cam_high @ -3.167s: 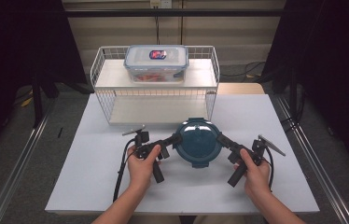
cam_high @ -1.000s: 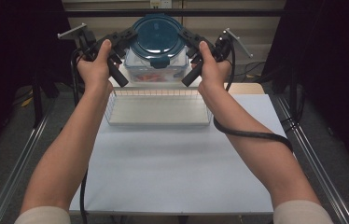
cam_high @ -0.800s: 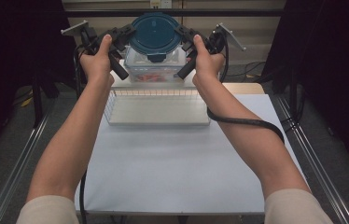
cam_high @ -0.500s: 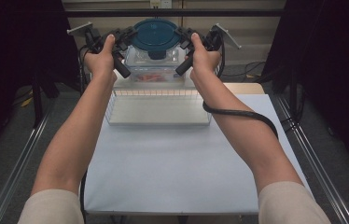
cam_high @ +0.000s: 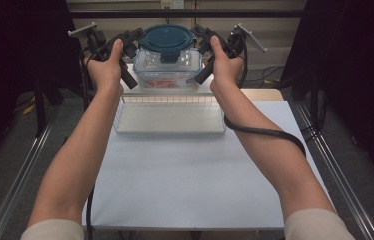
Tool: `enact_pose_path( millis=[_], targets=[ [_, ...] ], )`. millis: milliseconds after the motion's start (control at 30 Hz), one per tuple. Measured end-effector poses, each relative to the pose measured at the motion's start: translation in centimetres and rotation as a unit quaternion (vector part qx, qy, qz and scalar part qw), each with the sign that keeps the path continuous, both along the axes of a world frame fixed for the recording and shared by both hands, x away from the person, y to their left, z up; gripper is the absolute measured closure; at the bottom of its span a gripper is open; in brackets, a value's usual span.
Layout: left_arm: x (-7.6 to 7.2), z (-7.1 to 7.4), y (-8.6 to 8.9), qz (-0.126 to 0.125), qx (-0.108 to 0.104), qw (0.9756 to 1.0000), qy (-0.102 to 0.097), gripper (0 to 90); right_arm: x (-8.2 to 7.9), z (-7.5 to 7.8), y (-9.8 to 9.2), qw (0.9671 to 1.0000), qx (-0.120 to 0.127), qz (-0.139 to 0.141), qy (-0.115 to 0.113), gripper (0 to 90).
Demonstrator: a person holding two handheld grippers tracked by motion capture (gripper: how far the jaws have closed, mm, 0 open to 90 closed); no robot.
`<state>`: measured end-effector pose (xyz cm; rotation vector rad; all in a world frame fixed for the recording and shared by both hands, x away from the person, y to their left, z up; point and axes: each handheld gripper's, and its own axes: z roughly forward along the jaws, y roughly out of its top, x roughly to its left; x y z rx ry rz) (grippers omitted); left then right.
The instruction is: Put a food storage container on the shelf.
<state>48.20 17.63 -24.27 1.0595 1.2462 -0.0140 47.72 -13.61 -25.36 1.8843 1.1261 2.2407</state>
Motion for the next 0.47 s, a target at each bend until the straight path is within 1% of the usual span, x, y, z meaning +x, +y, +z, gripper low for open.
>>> enact_pose_path(
  millis=[33, 67, 133, 233, 267, 300, 333, 400, 433, 467],
  targets=[
    [-0.6, 0.0, -0.1, -0.001, 0.003, 1.0000, -0.001, 24.5, -0.6, -0.1, -0.1, 1.0000, -0.001, 0.004, -0.006, 30.2],
    [-1.2, 0.0, -0.1, -0.003, 0.011, 0.9999, -0.003, 22.5, -1.2, -0.1, -0.2, 0.9999, 0.006, 0.010, -0.010, 29.8],
    [-2.4, -0.4, -0.4, -0.005, 0.007, 0.9999, -0.008, 20.3, -2.4, -0.4, -0.4, 0.9997, -0.001, 0.013, -0.019, 27.9],
    [-4.3, -1.1, -0.6, -0.011, 0.015, 0.9997, -0.014, 18.1, -4.3, -1.1, -0.4, 0.9992, -0.001, 0.027, -0.029, 27.2],
    [-5.0, -1.4, -0.6, -0.009, 0.008, 0.9998, -0.017, 17.2, -4.9, -1.4, -0.5, 0.9990, -0.002, 0.033, -0.031, 27.2],
    [-5.8, -1.8, -0.6, -0.013, 0.007, 0.9997, -0.022, 17.3, -5.5, -1.6, -0.5, 0.9988, -0.004, 0.036, -0.034, 26.8],
    [-6.3, -2.1, -0.5, -0.014, 0.013, 0.9995, -0.024, 16.7, -6.3, -2.0, -0.6, 0.9985, -0.009, 0.040, -0.036, 26.1],
    [-7.0, -2.6, -0.4, -0.013, 0.010, 0.9996, -0.025, 15.9, -7.2, -2.6, -0.8, 0.9982, -0.015, 0.044, -0.037, 25.0],
    [-7.3, -2.8, -0.3, -0.015, 0.011, 0.9996, -0.021, 14.9, -7.7, -2.9, -0.9, 0.9981, -0.014, 0.048, -0.036, 24.1],
    [-7.6, -3.1, -0.1, -0.009, 0.010, 0.9997, -0.021, 14.0, -8.0, -3.3, -1.1, 0.9980, -0.016, 0.051, -0.035, 23.9]
  ],
)
